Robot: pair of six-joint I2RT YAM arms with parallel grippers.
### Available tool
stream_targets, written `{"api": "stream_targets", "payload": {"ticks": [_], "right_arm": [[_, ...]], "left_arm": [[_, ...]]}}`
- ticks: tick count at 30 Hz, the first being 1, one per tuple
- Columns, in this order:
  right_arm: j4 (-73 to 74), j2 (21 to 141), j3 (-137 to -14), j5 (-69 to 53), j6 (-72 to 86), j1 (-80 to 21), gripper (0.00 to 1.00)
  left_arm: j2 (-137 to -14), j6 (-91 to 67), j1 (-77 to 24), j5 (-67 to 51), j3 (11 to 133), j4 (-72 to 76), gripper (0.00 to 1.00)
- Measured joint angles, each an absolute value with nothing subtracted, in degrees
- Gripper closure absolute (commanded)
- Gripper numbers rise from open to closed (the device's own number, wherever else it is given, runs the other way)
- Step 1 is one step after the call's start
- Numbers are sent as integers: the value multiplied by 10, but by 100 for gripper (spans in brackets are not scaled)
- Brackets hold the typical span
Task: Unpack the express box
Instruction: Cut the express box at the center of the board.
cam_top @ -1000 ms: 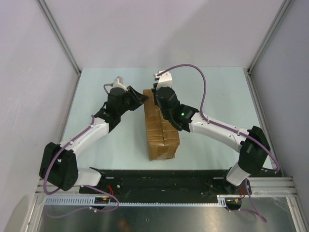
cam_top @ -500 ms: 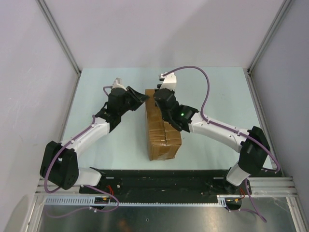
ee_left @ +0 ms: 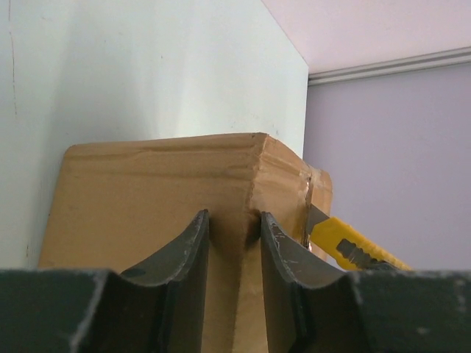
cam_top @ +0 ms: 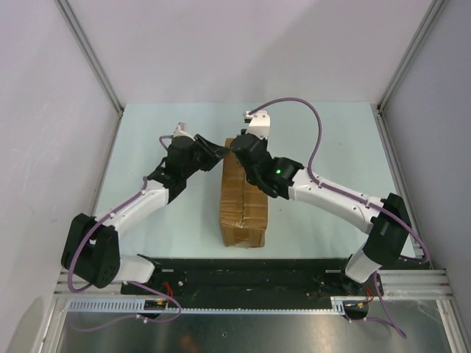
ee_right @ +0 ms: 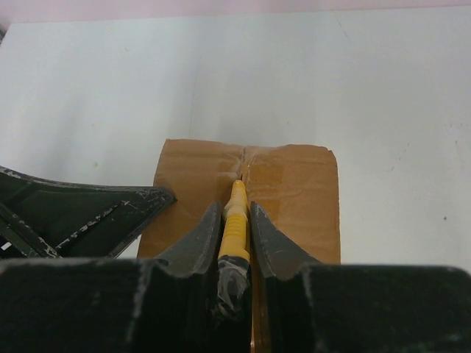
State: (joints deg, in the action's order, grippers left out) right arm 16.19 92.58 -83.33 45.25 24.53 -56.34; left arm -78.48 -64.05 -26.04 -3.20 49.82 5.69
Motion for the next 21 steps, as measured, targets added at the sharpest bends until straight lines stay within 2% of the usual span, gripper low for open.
{"api": "stream_targets", "payload": {"ticks": [6, 14, 21], "right_arm": [[220, 926, -858, 452, 269, -565, 100], [227, 927, -860, 443, 262, -559, 100], [199, 927, -860, 358, 223, -531, 100]], "left_arm": [[-782, -651, -268, -31, 496, 57, 71], [-783, -618, -272, -34, 512, 36, 46], [-765, -578, -272, -31, 501, 25, 41]]}}
